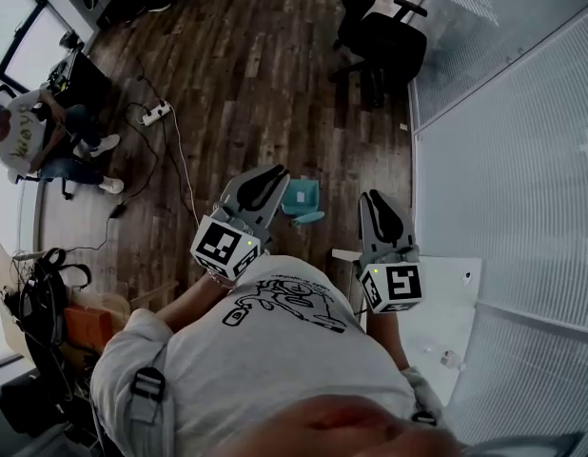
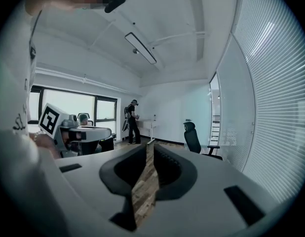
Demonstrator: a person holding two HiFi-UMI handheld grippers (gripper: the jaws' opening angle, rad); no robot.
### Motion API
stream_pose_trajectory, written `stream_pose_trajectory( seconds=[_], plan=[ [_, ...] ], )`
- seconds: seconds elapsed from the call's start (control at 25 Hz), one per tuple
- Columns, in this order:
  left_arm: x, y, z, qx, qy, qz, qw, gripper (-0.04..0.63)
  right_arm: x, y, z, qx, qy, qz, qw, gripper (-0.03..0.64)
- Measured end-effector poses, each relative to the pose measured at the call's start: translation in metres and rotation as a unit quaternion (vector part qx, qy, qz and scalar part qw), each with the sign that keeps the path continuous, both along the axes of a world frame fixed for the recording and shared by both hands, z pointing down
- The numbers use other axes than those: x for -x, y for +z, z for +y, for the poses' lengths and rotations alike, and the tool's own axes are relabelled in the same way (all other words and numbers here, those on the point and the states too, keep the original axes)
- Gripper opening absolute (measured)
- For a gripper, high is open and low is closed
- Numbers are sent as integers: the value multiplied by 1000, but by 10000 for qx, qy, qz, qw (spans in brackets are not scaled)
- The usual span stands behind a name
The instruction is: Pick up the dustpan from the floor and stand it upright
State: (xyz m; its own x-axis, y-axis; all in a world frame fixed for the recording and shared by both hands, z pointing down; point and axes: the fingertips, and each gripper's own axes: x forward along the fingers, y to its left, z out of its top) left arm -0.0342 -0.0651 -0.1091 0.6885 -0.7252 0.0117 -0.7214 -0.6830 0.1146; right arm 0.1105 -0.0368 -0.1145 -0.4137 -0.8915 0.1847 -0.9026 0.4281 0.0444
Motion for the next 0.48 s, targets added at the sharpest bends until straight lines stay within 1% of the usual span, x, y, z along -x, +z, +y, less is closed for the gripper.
stream_pose_trajectory(
  seconds=[0.24, 0.36, 0.48],
  plan=[
    [-3, 1, 7, 81, 93, 44, 9999, 38, 9, -4, 3, 6, -83, 5, 10000, 37],
    [-2, 1, 9, 56, 123, 25, 9999, 38, 14, -7, 6, -63, -118, 85, 9999, 37],
    [-1, 0, 9, 35, 102, 25, 9999, 38, 15, -11, 6, -116, -115, 51, 9999, 37]
  ],
)
